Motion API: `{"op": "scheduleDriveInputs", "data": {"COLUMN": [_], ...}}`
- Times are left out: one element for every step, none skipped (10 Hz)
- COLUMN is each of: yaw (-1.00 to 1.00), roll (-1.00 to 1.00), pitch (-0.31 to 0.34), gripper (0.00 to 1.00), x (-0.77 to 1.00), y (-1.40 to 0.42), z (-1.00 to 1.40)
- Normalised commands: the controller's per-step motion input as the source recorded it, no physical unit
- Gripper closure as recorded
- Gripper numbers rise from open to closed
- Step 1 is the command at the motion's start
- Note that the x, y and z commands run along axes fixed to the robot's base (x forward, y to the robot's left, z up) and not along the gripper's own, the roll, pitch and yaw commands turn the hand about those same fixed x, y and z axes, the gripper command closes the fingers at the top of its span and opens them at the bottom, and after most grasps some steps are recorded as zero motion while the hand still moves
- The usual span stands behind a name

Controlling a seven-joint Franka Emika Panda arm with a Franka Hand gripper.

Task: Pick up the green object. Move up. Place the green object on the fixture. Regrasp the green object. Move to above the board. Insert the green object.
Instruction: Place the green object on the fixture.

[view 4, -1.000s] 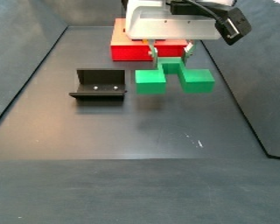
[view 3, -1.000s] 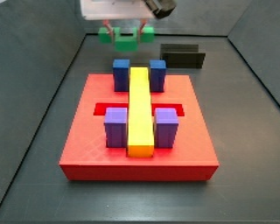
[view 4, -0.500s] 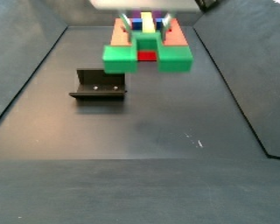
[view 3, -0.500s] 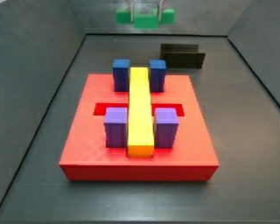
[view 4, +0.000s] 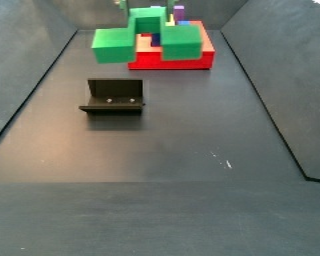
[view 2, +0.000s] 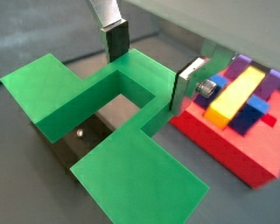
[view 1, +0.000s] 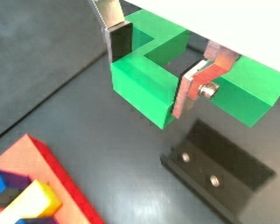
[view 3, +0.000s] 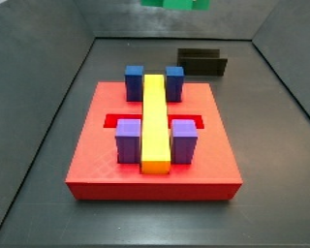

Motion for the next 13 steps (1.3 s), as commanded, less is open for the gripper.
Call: {"op": "scheduleDriveInputs", "data": {"yaw": [-0.11,-0.09,-0.07,-0.02,-0.02,0.00,0.00,0.00,-0.03,-0.21,-0.26,-0.24,-0.18], "roll": [-0.86,-0.84,-0.74,-0.64,-0.65,-0.63,-0.33,-0.14,-0.18,-0.18,-0.19,-0.17,-0.20], "pitch": [-0.417,-0.451,-0.391,-0.257,-0.251,-0.257,0.000,0.029,0.000,0.000,0.000,0.000,0.017], "gripper": [1.00,1.00,1.00,1.00,1.00,1.00,1.00,1.00,1.00,1.00,1.00,1.00,1.00], "x": [0.74,0.73,0.79,0.88,0.89,0.77,0.54,0.43,0.41,0.31,0.33,0.30,0.27], "y": [0.15,0.15,0.10,0.07,0.09,0.03,0.00,-0.09,-0.14,-0.16,-0.13,-0.05,-0.03], "z": [0.00,0.00,-0.03,-0.05,-0.08,-0.21,-0.35,-0.40,-0.39,-0.38,-0.35,-0.34,-0.33]}}
